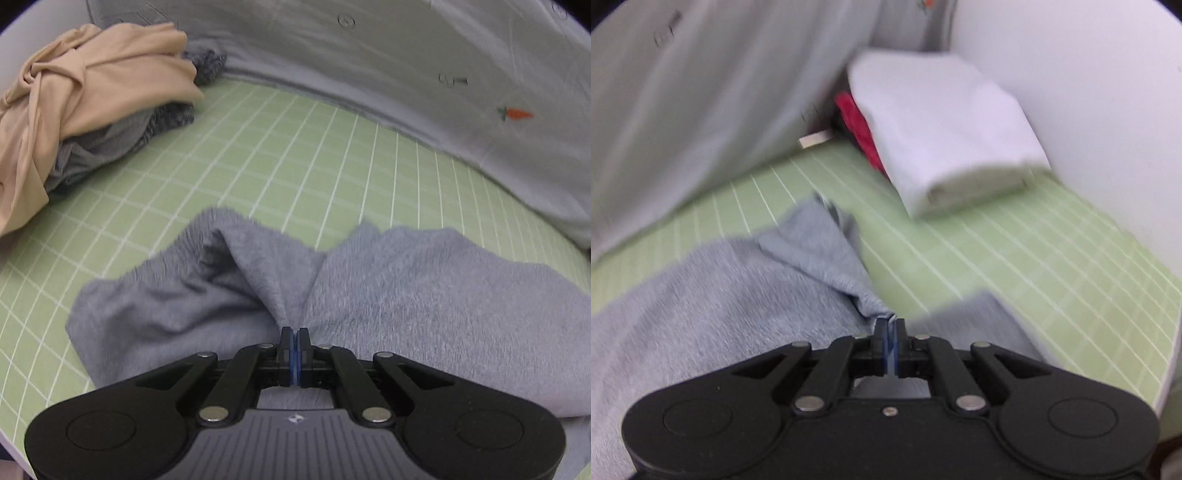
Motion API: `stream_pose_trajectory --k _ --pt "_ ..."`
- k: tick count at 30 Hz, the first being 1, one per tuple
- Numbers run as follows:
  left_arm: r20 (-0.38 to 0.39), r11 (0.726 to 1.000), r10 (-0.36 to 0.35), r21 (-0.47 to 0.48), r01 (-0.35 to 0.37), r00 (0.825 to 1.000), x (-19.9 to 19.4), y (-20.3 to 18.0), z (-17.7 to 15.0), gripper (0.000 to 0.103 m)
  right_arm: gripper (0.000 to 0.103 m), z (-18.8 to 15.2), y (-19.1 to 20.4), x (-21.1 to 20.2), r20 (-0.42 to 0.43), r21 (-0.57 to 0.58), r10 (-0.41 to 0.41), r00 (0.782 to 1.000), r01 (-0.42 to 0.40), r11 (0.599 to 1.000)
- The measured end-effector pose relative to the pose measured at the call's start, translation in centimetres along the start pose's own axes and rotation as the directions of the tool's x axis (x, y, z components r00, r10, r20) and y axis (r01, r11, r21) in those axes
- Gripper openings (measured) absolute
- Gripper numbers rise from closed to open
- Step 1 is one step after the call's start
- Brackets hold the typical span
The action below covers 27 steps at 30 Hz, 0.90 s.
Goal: Fold clothes
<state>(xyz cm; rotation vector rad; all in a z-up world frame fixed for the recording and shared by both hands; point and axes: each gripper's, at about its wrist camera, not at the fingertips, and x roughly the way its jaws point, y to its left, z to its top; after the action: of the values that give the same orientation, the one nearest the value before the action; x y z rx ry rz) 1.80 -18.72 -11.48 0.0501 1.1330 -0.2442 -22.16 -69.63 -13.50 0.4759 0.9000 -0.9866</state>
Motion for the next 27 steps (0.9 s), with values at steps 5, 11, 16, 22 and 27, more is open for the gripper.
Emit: stream_pose_trajectory --k 5,11,16,22,27 --pt "0.035 0.997 0.006 -0.077 -0.003 0.999 -0.9 1.9 -0.8 0.02 0.039 -2.8 0.2 0.1 -0.056 0.024 0.005 0.998 -0.003 1.0" --pt "0.146 0.994 0.065 -0.099 -0.051 0.987 -1.6 2.7 3.8 0.04 0.067 -0.6 3.5 -1.6 0.065 -0.034 0.049 0.997 -0.047 0.998" --pt "0.079 0.991 0.067 -0.119 -0.058 0.995 2.0 2.4 7.1 0.067 0.069 0.7 5.6 -1.1 0.057 -0.024 0.091 0.994 -0.09 0.996" --pt "0.006 0.975 0.053 -0.217 -0.051 0.999 5.3 3.3 7.2 0.004 0.069 -0.6 6.8 -0.2 0.004 -0.032 0.071 0.997 -0.071 0.997" --pt "0.031 0.977 0.019 -0.212 -0.012 0.999 3.1 4.2 4.0 0.002 0.069 -2.5 7.2 -0.5 -0.025 -0.067 0.064 0.998 -0.066 0.996"
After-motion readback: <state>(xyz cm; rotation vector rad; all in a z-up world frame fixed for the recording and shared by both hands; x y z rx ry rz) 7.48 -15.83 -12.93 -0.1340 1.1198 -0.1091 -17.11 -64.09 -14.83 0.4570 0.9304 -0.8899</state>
